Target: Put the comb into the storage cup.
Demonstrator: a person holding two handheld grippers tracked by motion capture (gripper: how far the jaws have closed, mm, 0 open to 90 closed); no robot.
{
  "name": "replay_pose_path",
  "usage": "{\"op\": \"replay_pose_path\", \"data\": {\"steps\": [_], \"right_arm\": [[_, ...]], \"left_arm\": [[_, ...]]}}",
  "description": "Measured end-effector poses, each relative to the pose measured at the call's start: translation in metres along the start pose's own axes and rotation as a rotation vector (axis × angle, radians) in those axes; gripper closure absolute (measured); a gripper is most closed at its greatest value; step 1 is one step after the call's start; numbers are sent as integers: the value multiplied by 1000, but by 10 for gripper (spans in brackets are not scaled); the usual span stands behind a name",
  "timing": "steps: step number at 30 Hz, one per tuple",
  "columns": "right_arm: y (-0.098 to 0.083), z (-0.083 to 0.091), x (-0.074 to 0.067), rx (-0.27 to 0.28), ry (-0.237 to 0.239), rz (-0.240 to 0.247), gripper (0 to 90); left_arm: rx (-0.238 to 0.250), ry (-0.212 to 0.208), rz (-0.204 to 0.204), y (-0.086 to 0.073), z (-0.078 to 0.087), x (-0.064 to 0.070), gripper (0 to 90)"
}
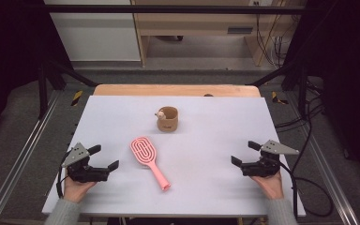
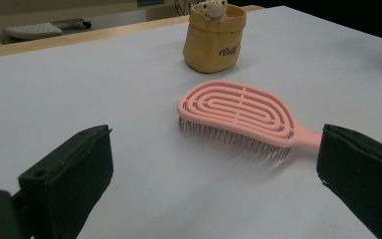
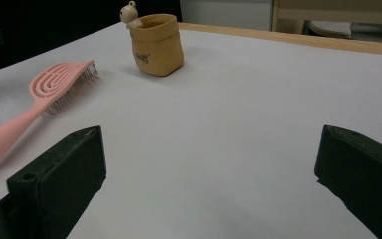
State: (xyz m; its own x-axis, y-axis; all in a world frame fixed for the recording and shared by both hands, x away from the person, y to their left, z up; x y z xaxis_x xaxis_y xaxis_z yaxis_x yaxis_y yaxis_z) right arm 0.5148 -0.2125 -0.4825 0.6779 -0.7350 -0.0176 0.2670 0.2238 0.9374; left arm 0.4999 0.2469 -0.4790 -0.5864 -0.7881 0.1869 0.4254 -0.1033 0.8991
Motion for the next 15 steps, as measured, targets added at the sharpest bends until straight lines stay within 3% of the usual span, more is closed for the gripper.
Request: {"op": "replay_pose_path", "data": {"steps": [15], "right_arm": [[2, -6, -10, -55, 15, 5, 7]], "left_arm": [[5, -2, 3, 0, 1, -2, 13]]}}
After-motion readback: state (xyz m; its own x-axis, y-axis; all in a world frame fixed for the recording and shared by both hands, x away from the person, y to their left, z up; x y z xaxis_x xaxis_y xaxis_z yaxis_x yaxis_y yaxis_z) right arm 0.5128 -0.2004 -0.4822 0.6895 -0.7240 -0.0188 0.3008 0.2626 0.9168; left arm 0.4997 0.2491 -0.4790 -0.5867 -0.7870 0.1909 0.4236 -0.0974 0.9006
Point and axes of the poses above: each handheld gripper's, and its own axes: z roughly backward along the jaws, y roughly out of its top, x roughly to its right, the point moved 9 cm from there along -z, roughly forward along the jaws, and after that the axes turned 8 degrees about z, right-handed, at the moved point
